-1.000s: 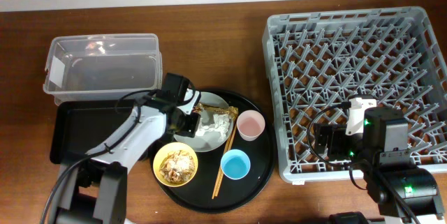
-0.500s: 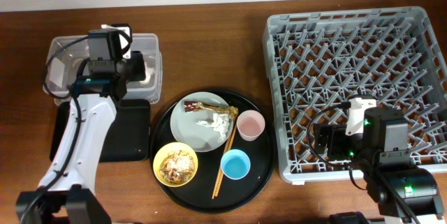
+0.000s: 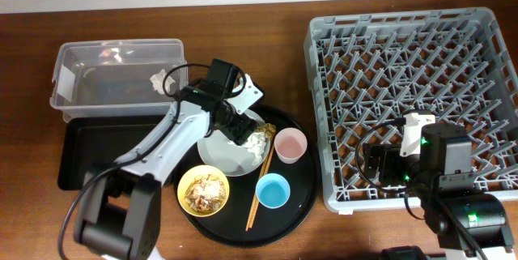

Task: Sort waste into correct bins and load items into the dishwasher rack
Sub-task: 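Move the wrapper over the clear bin and release it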

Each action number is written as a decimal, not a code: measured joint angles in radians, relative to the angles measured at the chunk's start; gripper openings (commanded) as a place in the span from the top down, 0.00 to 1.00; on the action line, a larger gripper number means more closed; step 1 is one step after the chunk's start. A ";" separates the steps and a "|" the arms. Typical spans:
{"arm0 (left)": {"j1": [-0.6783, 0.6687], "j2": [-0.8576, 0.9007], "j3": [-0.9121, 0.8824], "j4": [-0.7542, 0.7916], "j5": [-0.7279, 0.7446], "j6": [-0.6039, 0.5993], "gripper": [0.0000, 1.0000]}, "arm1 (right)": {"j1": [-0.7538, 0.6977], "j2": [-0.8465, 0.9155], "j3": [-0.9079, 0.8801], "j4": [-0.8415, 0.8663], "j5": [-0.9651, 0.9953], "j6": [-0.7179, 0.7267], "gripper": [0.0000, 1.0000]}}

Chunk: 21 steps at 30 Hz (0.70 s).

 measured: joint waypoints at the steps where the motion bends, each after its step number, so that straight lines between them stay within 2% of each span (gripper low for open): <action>1: -0.003 0.022 0.000 0.007 -0.005 0.004 0.16 | 0.000 0.001 0.000 0.000 0.000 0.000 0.01; 5: -0.015 0.070 0.000 0.019 -0.006 0.006 0.17 | 0.000 0.001 0.000 0.000 0.000 0.000 0.01; 8: -0.016 0.078 0.000 0.021 -0.008 0.010 0.36 | 0.000 0.001 0.000 0.000 0.000 0.000 0.01; 11: -0.030 0.078 0.000 0.019 -0.011 0.019 0.71 | 0.000 0.001 0.000 0.000 0.000 0.000 0.01; 14: -0.036 0.078 0.000 0.001 -0.012 0.021 0.95 | 0.000 0.001 0.000 0.000 0.000 0.000 0.01; 15: -0.036 0.078 0.000 -0.011 -0.013 0.021 1.00 | 0.000 0.002 0.000 0.000 0.000 0.000 0.01; 21: -0.036 0.075 0.000 -0.046 -0.029 -0.008 1.00 | 0.000 0.002 0.000 0.000 0.000 -0.001 0.01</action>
